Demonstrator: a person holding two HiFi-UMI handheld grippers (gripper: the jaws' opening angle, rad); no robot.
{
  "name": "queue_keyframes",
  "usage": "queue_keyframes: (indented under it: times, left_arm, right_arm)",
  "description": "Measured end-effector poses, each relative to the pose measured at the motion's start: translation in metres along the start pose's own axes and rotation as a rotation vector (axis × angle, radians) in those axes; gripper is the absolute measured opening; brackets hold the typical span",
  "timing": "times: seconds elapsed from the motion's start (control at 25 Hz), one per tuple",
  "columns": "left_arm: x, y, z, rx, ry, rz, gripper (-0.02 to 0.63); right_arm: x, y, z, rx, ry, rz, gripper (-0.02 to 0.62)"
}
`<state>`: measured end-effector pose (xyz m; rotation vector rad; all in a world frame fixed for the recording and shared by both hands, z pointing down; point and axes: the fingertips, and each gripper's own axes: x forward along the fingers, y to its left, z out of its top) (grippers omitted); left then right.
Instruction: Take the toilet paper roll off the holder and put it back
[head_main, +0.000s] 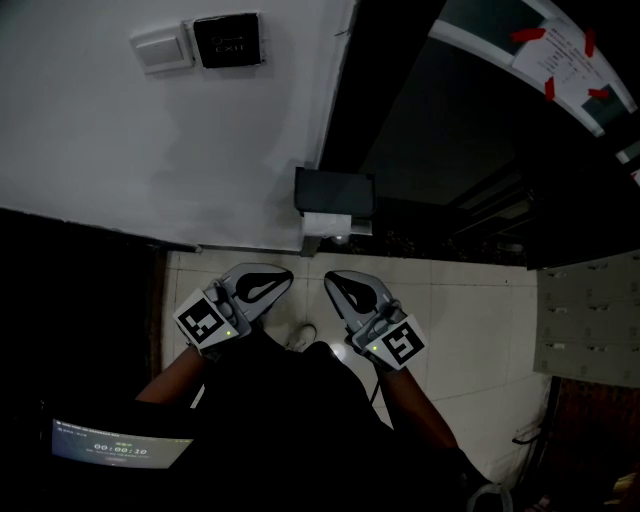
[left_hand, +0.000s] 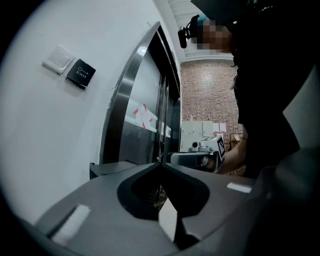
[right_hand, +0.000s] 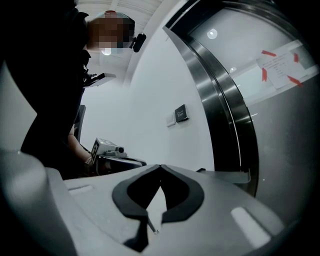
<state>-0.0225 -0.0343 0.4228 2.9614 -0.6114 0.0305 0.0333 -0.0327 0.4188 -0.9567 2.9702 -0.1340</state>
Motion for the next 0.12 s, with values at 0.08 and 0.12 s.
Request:
queue_keyframes:
  times: [0.08, 0.12]
  left_arm:
    - [-0.0005, 0.0, -0.0006, 0.001, 0.001, 0.0, 0.002]
    - [-0.0008, -0.0001, -0.0009, 0.001, 0.0, -0.001, 0.002]
  right_arm:
    - [0.0005, -0.0001, -0.0009, 0.003, -0.001, -0.001, 0.0]
    - [0.0007, -0.0002, -0.0013, 0.005, -0.001, -0.002, 0.0]
